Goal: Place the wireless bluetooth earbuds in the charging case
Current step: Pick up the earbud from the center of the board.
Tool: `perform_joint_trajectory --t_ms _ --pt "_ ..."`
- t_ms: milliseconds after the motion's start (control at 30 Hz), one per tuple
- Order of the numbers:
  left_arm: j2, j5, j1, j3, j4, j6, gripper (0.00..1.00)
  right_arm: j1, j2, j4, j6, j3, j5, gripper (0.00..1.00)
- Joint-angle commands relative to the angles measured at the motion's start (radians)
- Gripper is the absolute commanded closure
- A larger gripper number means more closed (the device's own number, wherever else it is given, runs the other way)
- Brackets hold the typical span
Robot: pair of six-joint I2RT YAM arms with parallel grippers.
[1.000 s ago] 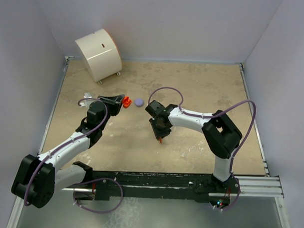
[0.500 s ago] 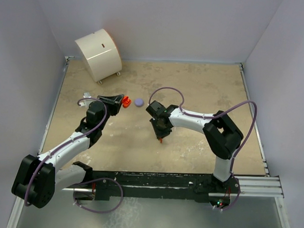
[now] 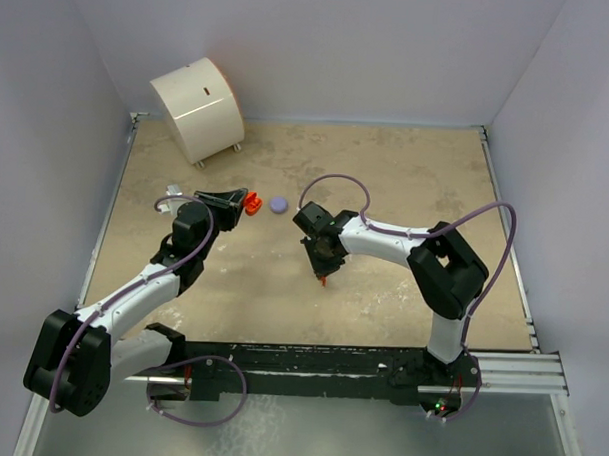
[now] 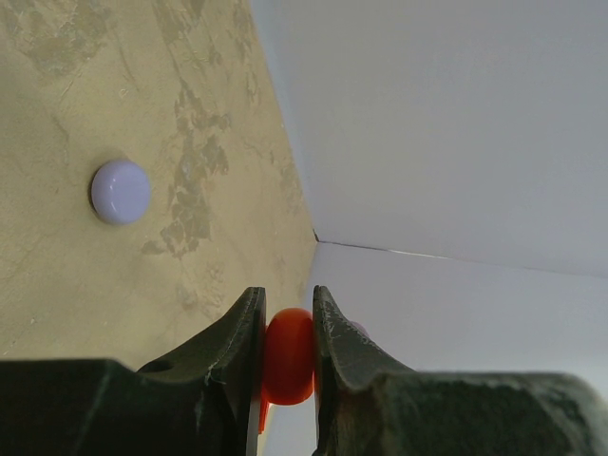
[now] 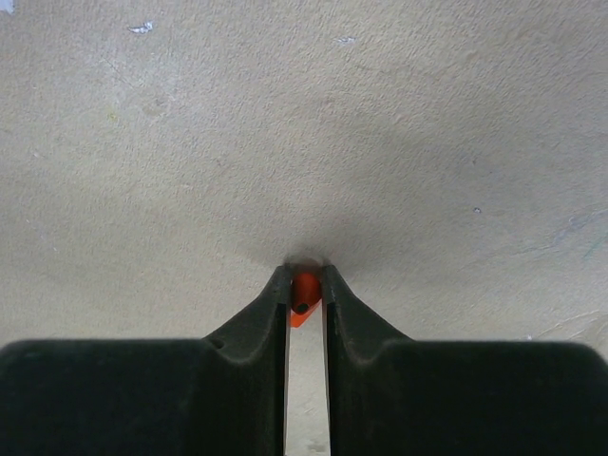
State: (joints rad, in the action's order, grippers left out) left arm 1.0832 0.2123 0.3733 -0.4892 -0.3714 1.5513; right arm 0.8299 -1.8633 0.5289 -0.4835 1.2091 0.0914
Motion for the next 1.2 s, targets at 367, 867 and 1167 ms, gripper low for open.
perform_joint_trajectory --t_ms 367,867,1167 --pt "-0.013 -0.011 -0.005 -0.005 -0.031 -0.009 1.00 -0.019 0.011 0.005 0.022 0.199 0.198 1.00" --pt "0.145 -0.072 -0.005 0.031 -0.254 0.009 1.00 -0.043 0.204 -0.740 0.254 0.017 0.410 1.00" --pt "0.318 -0.169 -0.006 -0.025 -0.344 0.012 1.00 -0.042 0.366 -1.203 0.422 -0.251 0.368 1.00"
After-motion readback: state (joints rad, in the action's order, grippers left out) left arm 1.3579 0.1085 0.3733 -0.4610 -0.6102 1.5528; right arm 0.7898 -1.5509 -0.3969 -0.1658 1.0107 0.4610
